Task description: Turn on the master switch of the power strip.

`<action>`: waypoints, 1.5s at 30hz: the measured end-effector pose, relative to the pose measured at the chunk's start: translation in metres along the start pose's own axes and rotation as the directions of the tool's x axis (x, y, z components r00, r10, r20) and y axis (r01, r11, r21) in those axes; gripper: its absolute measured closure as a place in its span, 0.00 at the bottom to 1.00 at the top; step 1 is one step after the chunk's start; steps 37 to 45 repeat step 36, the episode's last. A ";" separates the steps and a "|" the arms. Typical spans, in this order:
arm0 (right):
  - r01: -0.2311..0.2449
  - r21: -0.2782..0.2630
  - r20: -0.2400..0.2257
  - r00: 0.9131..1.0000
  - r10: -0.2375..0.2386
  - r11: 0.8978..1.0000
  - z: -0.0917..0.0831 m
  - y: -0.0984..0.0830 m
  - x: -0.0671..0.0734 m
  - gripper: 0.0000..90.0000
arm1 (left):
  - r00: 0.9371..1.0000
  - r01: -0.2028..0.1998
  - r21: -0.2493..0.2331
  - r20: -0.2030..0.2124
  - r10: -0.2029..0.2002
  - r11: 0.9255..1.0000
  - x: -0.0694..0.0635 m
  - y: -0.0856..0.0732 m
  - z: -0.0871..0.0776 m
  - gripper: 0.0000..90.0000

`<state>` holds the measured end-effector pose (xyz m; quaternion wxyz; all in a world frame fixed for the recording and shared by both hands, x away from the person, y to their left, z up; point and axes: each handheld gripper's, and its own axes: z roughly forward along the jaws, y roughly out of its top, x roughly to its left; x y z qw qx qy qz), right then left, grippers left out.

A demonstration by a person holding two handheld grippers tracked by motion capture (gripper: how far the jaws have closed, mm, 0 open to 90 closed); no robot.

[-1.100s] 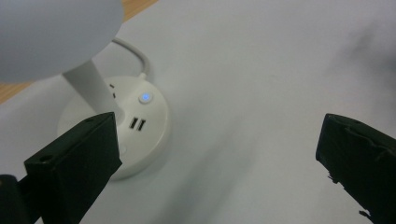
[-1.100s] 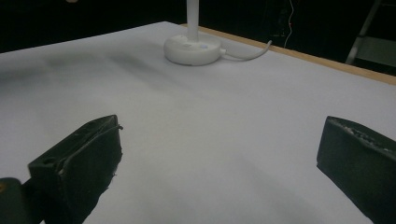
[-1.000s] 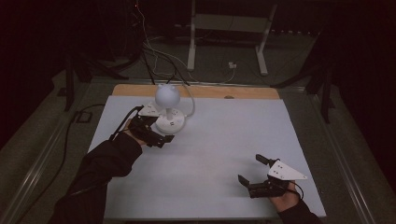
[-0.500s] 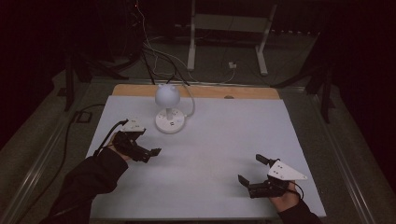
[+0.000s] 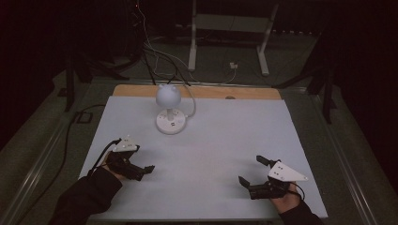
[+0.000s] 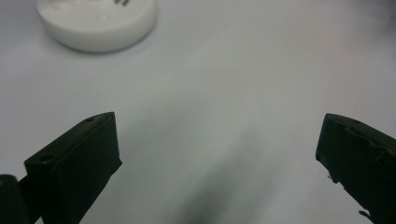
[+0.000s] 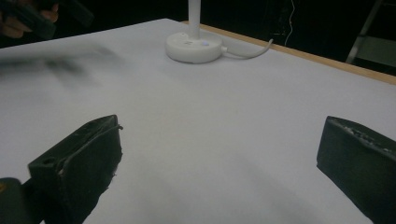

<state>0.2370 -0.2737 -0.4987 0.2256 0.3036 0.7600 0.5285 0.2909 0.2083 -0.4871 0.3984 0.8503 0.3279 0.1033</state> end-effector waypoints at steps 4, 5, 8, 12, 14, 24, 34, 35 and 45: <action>-0.001 0.003 -0.002 1.000 0.001 1.000 0.001 0.000 0.000 0.00 | 1.000 0.014 -0.003 0.000 -0.014 1.000 -0.003 -0.012 -0.001 0.00; -0.001 0.002 -0.002 1.000 0.001 1.000 0.001 0.000 0.000 0.00 | 1.000 0.010 0.004 -0.001 -0.010 1.000 -0.004 -0.015 -0.001 0.00; 0.000 0.003 -0.004 1.000 0.000 1.000 0.001 -0.001 0.000 0.00 | 1.000 0.011 0.012 -0.003 -0.011 1.000 -0.009 -0.022 -0.001 0.00; 0.003 0.006 -0.006 1.000 -0.003 1.000 0.001 -0.001 0.001 0.00 | 1.000 0.004 0.029 -0.001 -0.004 1.000 -0.013 -0.031 -0.002 0.00; 0.003 0.008 -0.008 1.000 -0.003 1.000 0.001 -0.001 0.001 0.00 | 1.000 0.004 0.035 -0.006 -0.004 0.999 -0.015 -0.035 -0.003 0.00; 0.005 0.013 -0.008 1.000 -0.005 1.000 0.001 -0.002 0.000 0.00 | 0.998 0.028 0.011 -0.053 -0.027 1.000 -0.020 -0.055 -0.012 0.00; 0.007 0.023 -0.017 1.000 -0.007 1.000 0.002 -0.003 0.001 0.00 | 0.998 0.025 0.013 -0.052 -0.025 1.000 -0.019 -0.056 -0.007 0.00; 0.007 0.024 -0.017 1.000 -0.007 1.000 0.002 -0.003 0.001 0.00 | 0.998 0.025 0.012 -0.052 -0.024 1.000 -0.019 -0.055 -0.007 0.00; 0.007 0.024 -0.017 1.000 -0.007 1.000 0.002 -0.003 0.001 0.00 | 0.998 0.025 0.010 -0.052 -0.025 1.000 -0.019 -0.055 -0.007 0.00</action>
